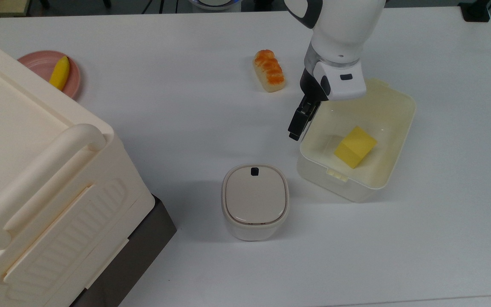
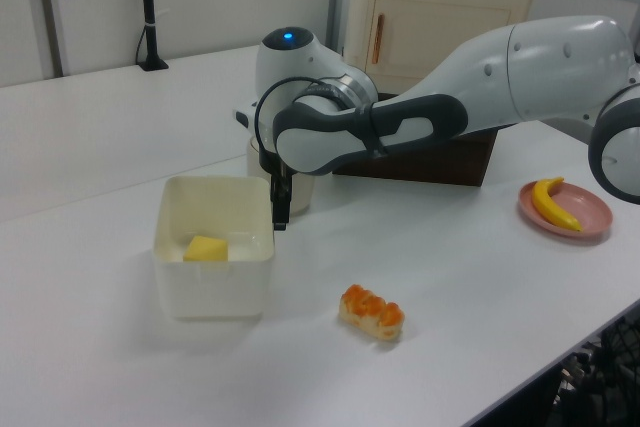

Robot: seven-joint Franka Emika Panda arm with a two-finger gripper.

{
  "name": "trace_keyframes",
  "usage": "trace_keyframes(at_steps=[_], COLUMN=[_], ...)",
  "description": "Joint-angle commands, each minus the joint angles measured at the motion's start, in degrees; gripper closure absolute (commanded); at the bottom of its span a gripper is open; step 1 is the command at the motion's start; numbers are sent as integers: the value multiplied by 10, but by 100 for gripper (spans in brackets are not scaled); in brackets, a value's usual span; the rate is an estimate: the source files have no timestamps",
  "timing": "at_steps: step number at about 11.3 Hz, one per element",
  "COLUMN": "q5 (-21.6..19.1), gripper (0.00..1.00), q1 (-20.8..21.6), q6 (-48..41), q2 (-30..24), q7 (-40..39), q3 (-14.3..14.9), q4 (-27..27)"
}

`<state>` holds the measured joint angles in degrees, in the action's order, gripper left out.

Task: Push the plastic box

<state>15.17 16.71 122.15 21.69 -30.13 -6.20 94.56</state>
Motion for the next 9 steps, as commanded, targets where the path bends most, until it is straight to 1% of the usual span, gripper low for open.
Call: trace_keyframes(at_steps=[1, 2, 3, 4, 5, 6, 7, 8, 9], q5=[4, 0, -20, -57, -87, -107, -122, -130, -130], gripper=[0, 0, 0, 0, 0, 0, 0, 0, 0], q1=[-36, -59, -80, -111, -141, -168, -190, -206, -213], q6=[-22, -79, -130, -159, -181, -200, -224, -240, -245], q2=[-70, -105, -137, -172, -198, -221, -244, -254, -257], q7=[20, 21, 28, 50, 82, 136, 220, 318, 404], q3=[1, 1, -2, -5, -13, -15, -15, -14, -14], q4=[26, 25, 19, 16, 15, 14, 14, 13, 12])
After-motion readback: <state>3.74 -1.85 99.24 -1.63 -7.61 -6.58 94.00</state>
